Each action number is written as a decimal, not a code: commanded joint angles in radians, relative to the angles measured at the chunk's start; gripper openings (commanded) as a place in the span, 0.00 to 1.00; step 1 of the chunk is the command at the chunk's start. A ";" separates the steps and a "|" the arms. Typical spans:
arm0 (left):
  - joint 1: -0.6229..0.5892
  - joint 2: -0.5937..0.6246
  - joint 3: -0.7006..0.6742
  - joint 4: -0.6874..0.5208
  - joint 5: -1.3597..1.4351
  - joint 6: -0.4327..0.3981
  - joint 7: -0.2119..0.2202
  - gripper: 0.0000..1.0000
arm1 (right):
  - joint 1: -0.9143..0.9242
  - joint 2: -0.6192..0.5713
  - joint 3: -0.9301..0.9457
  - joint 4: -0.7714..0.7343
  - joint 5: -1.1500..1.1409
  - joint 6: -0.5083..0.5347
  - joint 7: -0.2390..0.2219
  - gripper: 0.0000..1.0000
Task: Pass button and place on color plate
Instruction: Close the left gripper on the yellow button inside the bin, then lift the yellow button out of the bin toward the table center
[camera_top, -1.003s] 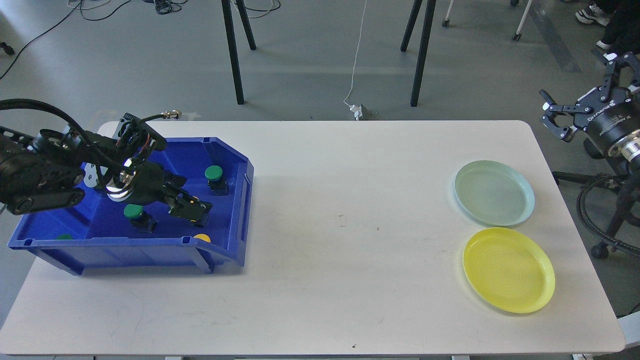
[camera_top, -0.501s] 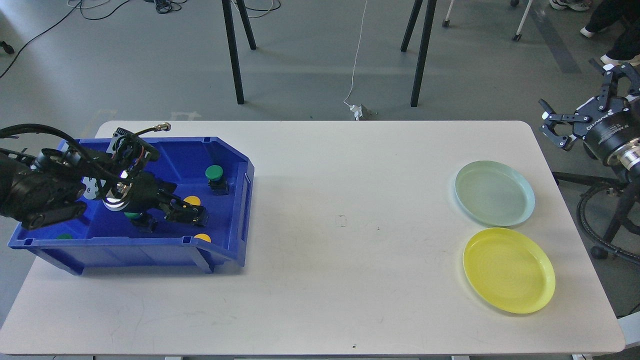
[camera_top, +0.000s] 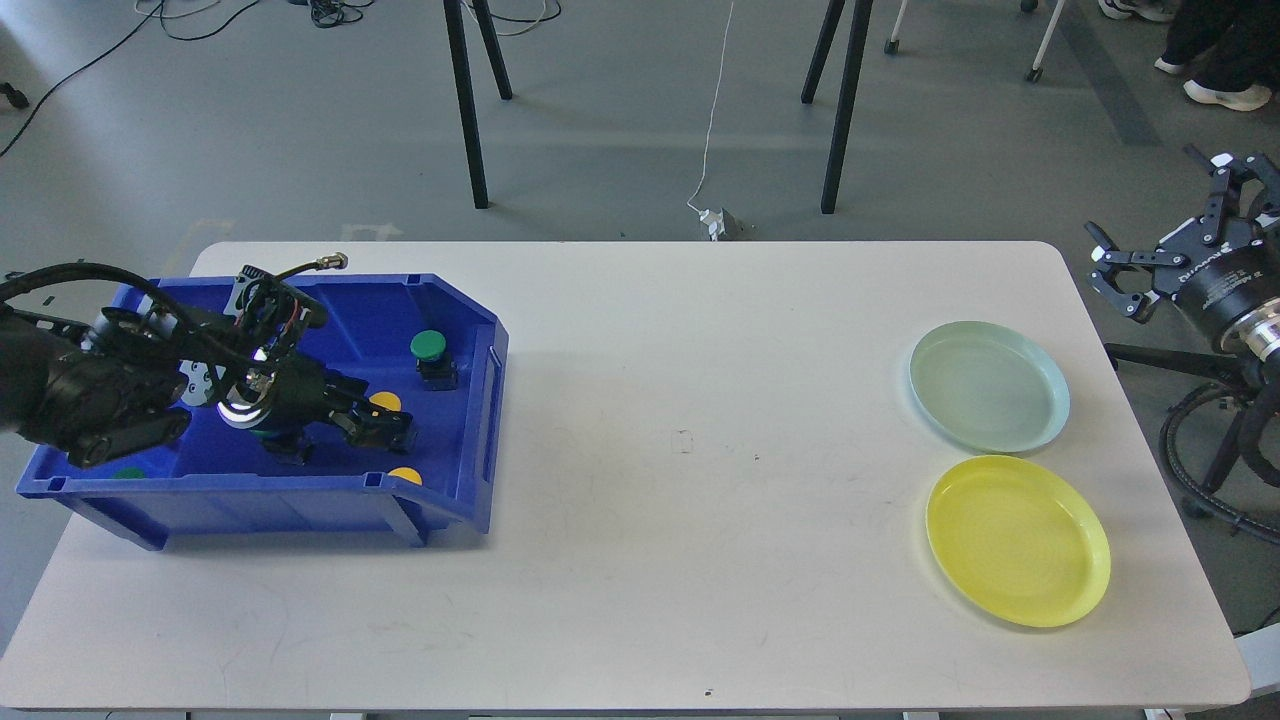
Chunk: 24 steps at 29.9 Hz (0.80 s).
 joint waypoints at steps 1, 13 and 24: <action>0.002 0.000 -0.001 0.002 -0.001 0.003 0.000 0.44 | -0.004 0.000 0.000 -0.002 -0.001 0.000 0.000 1.00; -0.025 0.030 -0.062 -0.049 0.008 0.002 0.000 0.02 | -0.019 -0.001 0.000 -0.005 -0.001 0.000 0.002 1.00; -0.036 0.414 -0.815 -0.616 -0.249 -0.166 0.000 0.03 | -0.139 -0.098 0.088 0.330 0.039 0.000 0.126 1.00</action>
